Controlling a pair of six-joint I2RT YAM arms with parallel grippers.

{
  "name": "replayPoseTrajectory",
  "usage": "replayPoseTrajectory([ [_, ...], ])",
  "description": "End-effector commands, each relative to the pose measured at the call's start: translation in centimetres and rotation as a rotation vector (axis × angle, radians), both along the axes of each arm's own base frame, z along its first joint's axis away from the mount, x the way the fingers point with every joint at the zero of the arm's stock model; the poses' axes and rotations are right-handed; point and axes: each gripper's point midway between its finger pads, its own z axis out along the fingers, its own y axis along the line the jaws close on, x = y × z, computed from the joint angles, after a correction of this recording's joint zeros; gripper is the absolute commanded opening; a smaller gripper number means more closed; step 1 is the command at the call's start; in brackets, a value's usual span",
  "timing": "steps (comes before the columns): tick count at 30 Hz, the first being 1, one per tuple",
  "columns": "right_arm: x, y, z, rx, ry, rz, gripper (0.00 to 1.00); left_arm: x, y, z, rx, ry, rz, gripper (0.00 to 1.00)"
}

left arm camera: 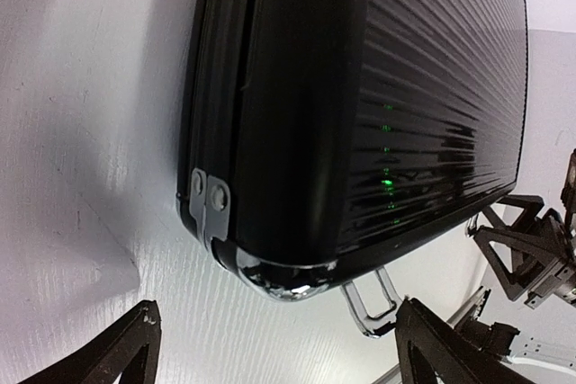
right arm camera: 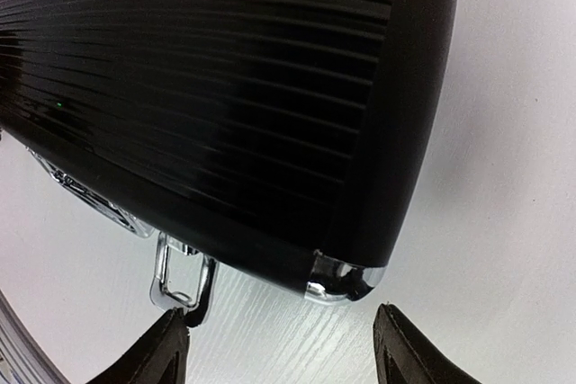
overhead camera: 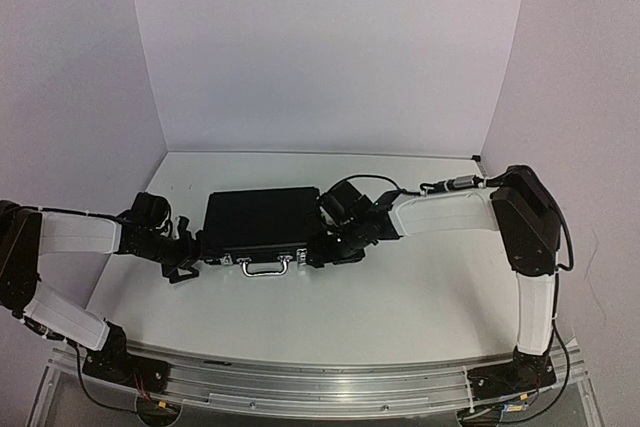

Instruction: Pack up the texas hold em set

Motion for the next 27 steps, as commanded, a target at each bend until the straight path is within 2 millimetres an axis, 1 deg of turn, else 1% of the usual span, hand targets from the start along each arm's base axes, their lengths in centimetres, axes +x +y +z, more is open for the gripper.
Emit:
replayPoseTrajectory([
  [1, -0.1, -1.0, -1.8, -0.062, 0.000, -0.030, 0.66, -1.1, 0.4, -1.3, 0.026, 0.026, -0.005, 0.88],
  [3, 0.2, -1.1, -2.2, -0.074, -0.011, -0.033, 0.66, -1.2, 0.6, -1.9, 0.037, 0.036, -0.001, 0.87],
  [7, 0.5, -0.9, -3.2, -0.087, -0.015, -0.033, 0.65, -1.1, 0.2, -2.3, 0.016, 0.039, -0.001, 0.85],
  [11, 1.1, -1.5, -4.2, -0.118, -0.041, -0.061, 0.63, -1.1, 0.6, -3.2, 0.045, 0.055, 0.012, 0.83],
  [14, 1.7, -1.5, -4.8, -0.116, -0.070, -0.082, 0.63, -1.0, 0.7, -3.7, 0.049, 0.061, 0.021, 0.82],
  [16, 2.2, -1.5, -4.8, -0.108, -0.090, -0.103, 0.62, -1.0, 0.9, -4.2, 0.065, 0.066, 0.033, 0.80],
  [20, 2.6, -1.4, -4.7, -0.071, -0.113, -0.151, 0.61, -1.3, 1.5, -5.4, 0.111, 0.092, 0.048, 0.73],
  [22, 2.4, -1.5, -4.5, -0.059, -0.114, -0.156, 0.61, -1.6, 1.7, -5.8, 0.121, 0.103, 0.047, 0.69],
  [27, 1.7, -2.4, -4.6, -0.061, -0.100, -0.172, 0.61, -3.0, 1.6, -5.9, 0.105, 0.112, 0.037, 0.65],
])
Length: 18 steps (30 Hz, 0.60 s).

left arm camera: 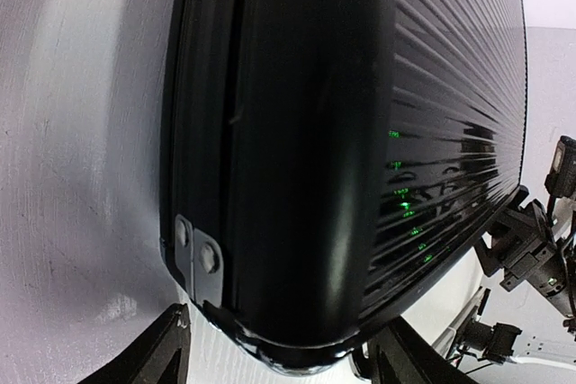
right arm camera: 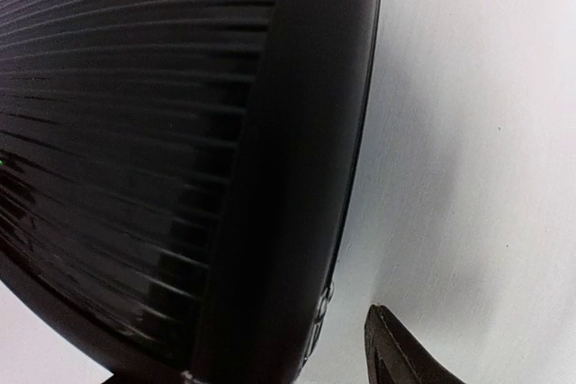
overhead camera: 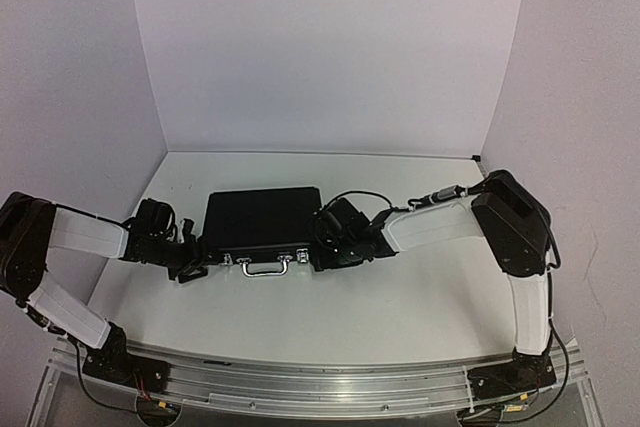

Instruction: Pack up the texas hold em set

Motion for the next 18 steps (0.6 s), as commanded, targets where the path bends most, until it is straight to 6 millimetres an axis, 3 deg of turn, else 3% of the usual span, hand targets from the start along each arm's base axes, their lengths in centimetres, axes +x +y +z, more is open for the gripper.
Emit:
replayPoseTrajectory([
  [1, -1.0, -1.8, -1.5, -0.020, 0.048, -0.056, 0.61, -3.8, 2.4, -4.1, 0.126, 0.145, 0.053, 0.65],
  [9, -1.2, -2.4, -0.2, -0.011, 0.016, -0.061, 0.61, -4.7, 3.0, -4.2, 0.150, 0.154, 0.069, 0.59],
  [18, -1.3, -3.2, 1.7, 0.016, -0.020, -0.075, 0.61, -3.2, 2.1, -4.6, 0.175, 0.155, 0.081, 0.51],
])
